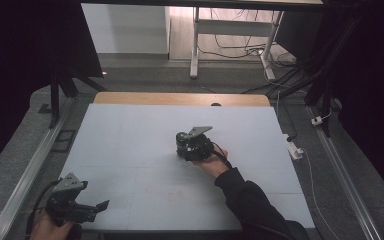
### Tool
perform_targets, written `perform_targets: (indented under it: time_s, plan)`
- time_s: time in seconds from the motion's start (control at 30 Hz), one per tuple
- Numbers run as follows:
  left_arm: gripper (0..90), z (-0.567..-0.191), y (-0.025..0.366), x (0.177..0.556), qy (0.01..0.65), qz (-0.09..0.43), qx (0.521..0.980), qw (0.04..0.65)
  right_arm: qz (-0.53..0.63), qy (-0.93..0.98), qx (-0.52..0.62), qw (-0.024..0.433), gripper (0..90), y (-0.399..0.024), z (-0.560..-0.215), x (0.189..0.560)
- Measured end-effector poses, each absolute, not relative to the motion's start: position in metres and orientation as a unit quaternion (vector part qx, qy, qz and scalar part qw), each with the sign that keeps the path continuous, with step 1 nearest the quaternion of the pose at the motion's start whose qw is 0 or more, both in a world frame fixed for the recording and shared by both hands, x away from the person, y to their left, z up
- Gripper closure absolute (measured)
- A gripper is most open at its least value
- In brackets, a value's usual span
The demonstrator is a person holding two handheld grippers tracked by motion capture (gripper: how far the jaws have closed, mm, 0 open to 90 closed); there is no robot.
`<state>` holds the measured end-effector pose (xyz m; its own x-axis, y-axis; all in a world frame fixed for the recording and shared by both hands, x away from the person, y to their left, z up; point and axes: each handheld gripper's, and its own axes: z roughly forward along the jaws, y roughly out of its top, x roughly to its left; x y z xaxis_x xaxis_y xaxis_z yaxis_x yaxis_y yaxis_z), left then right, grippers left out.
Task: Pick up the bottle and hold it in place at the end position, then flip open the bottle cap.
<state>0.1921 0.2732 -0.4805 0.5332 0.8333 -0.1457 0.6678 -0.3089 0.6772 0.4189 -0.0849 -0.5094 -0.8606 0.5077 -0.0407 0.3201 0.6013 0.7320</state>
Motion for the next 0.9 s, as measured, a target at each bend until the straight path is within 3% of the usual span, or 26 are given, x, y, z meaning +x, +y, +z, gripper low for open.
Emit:
perform_targets:
  time_s: [0.9]
  plan:
    - [0.0,-0.478,0.259,0.218,0.411,0.088,0.8,0.428,0.383,0.885,0.234,0.12,52.5,-0.085,-0.51,0.419]
